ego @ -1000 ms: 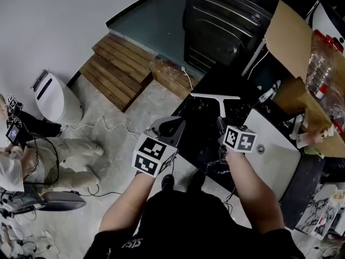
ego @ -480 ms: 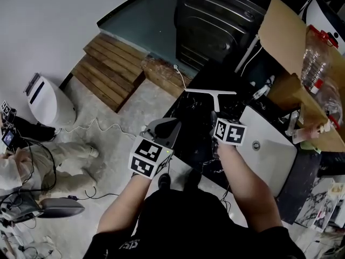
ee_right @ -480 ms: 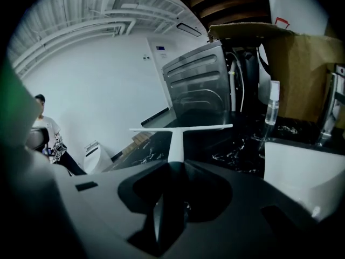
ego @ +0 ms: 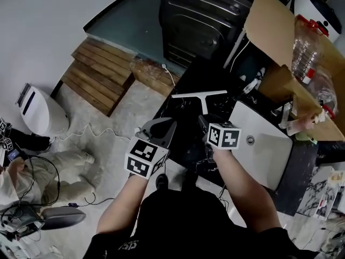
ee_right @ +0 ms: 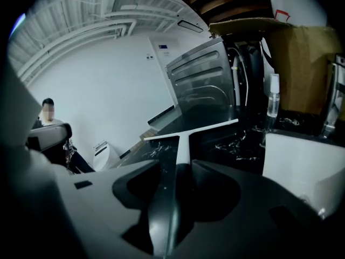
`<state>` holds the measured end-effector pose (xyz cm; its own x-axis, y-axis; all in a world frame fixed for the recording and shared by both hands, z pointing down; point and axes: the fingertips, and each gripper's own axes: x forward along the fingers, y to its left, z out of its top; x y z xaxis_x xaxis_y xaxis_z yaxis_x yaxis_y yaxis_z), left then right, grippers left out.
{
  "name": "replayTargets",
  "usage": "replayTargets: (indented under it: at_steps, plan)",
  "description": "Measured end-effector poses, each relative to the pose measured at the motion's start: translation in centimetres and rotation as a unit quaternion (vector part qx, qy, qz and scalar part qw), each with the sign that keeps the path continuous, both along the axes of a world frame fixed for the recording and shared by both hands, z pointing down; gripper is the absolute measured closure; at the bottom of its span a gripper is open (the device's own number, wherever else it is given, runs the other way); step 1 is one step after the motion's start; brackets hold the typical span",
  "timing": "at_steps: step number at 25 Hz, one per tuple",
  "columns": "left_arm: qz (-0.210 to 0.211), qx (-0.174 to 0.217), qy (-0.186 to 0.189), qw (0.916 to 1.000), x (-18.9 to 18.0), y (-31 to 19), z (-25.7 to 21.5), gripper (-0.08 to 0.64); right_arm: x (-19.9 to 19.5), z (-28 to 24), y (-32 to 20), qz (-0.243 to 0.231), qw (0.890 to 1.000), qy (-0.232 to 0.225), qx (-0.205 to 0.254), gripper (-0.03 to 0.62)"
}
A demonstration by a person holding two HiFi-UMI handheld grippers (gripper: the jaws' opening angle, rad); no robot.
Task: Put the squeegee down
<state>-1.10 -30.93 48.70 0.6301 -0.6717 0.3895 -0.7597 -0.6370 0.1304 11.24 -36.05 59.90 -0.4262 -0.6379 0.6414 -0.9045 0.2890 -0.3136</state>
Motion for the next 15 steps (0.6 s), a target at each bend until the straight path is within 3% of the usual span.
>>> replayTargets:
  at_steps: [5, 9, 15]
  plan:
    - [0.010, 0.002, 0.004, 0.9999, 1.1, -0.5, -0.2, 0.549, 1.0, -0.4, 2.1, 0.001, 1.000, -0.017, -0.012, 0.405]
    - [0.016, 0.006, 0.008, 0.9998, 1.8, -0.6, -0.8, 0.549, 1.2, 0.3, 3.3, -0.007, 1.000, -0.016, -0.024, 0.448]
    - [0.022, 0.016, 0.012, 0.9996, 2.1, -0.8, -2.0, 0.549, -0.7, 0.2, 3.7, -0.024, 0.999, -0.024, -0.025, 0.462]
